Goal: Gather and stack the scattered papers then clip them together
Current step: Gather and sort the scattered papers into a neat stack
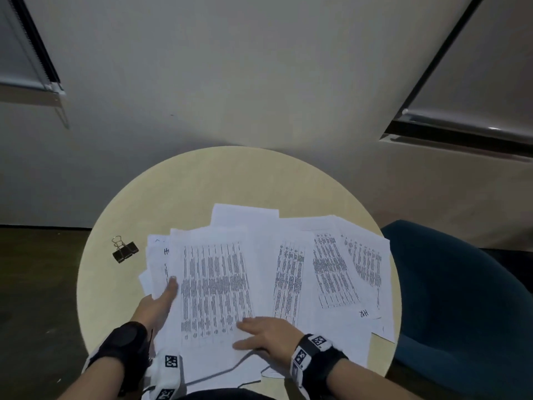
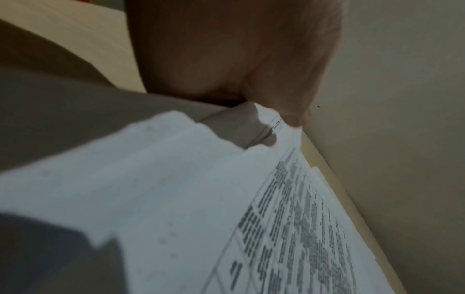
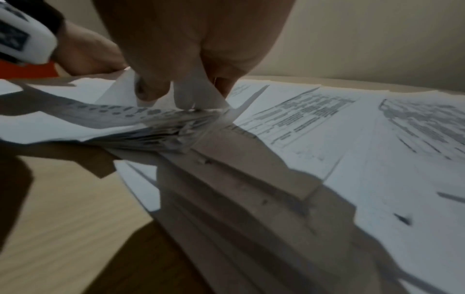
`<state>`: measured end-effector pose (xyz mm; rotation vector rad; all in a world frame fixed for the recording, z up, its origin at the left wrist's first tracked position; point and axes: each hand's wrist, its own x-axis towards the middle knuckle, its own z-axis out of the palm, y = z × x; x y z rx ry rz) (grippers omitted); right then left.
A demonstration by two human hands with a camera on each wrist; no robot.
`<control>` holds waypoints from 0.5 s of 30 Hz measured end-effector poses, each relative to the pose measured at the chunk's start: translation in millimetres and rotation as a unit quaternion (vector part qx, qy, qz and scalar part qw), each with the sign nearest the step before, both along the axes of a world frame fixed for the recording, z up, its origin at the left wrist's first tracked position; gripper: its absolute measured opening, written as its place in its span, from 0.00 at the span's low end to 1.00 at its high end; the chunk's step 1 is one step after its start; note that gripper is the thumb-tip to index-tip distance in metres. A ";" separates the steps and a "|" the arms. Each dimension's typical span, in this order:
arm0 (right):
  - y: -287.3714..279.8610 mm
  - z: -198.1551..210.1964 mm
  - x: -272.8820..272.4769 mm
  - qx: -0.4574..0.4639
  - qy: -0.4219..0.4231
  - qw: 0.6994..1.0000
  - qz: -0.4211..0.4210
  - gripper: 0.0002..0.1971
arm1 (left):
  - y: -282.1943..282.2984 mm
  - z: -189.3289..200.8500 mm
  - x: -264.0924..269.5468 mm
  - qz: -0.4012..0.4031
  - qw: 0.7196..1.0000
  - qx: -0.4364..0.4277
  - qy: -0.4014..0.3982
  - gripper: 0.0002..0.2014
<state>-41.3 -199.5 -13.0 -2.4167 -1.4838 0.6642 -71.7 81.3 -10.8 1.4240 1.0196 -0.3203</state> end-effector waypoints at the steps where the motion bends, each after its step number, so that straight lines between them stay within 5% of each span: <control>1: 3.4 2.7 -1.3 -0.001 0.015 1.000 0.004 0.23 | -0.8 0.9 -0.8 0.001 1.000 0.010 0.005 0.56; 4: 16.2 20.1 0.3 -0.016 0.048 0.997 -0.063 0.26 | 0.3 -8.2 -0.7 -0.030 0.998 0.052 0.033 0.49; 6: 22.6 25.1 13.6 0.029 0.090 0.971 -0.220 0.25 | 0.5 -10.0 1.2 -0.035 0.995 0.081 0.040 0.40; 8: 24.3 17.6 44.4 0.094 0.087 0.902 -0.412 0.24 | 1.7 -12.7 1.4 -0.036 0.994 0.099 0.036 0.37; 12: 24.5 8.3 100.0 -0.045 0.109 0.758 -0.642 0.25 | 3.8 -16.4 -0.1 -0.038 0.995 0.088 0.001 0.32; 15: 34.1 12.7 114.0 -0.050 0.190 0.741 -0.642 0.24 | 4.0 -12.7 0.0 -0.035 0.996 0.085 0.005 0.30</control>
